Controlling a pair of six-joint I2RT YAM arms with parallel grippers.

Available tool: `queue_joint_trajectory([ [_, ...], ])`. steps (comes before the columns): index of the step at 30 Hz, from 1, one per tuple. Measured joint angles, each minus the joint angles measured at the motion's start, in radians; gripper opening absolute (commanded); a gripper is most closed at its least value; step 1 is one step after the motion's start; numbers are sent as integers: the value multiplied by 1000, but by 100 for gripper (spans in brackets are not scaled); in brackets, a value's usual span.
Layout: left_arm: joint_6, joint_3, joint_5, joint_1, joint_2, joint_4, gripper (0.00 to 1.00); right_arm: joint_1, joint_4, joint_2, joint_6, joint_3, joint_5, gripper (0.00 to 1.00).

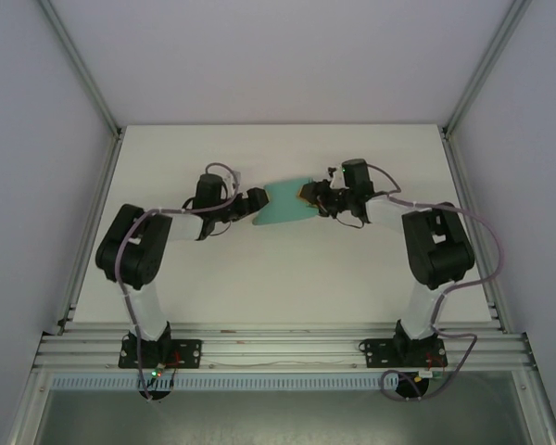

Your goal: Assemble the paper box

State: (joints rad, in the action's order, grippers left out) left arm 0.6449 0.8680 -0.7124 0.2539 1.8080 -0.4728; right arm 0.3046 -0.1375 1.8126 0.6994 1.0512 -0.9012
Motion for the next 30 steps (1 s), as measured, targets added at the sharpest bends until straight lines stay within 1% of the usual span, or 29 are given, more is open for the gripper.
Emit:
queue_joint_trajectory([
  [1, -42, 1, 13, 2, -39, 29, 100, 0, 28, -18, 10, 2, 6, 42],
  [4, -225, 18, 40, 16, -173, 140, 100, -4, 153, -53, 50, 31, 10, 42],
  [7, -486, 55, 79, 75, -300, 280, 100, -14, 278, -62, 98, 73, -3, 42],
  [10, -777, 82, 155, 203, -393, 422, 99, -25, 455, -61, 127, 137, -26, 42],
  [11, -865, 88, 187, 254, -408, 464, 100, -27, 522, -60, 129, 167, -37, 44],
  [13, -1004, 90, 241, 341, -418, 526, 100, -28, 611, -59, 132, 212, -53, 45],
  [15, -1107, 86, 286, 385, -415, 574, 100, -29, 673, -59, 141, 242, -76, 44],
  [17, -1178, 85, 327, 388, -406, 607, 100, -29, 719, -59, 159, 252, -98, 43],
  [19, -1226, 85, 367, 387, -389, 620, 100, -29, 758, -59, 177, 253, -117, 41],
  [22, -1274, 85, 446, 394, -347, 621, 100, -29, 809, -59, 198, 253, -146, 39],
  [25, -1303, 89, 507, 404, -297, 622, 100, -29, 845, -60, 220, 253, -161, 39],
  [28, -1327, 97, 536, 414, -266, 619, 100, -32, 848, -60, 248, 251, -160, 39],
  [30, -1335, 101, 558, 421, -263, 610, 96, -37, 855, -60, 251, 251, -164, 39],
])
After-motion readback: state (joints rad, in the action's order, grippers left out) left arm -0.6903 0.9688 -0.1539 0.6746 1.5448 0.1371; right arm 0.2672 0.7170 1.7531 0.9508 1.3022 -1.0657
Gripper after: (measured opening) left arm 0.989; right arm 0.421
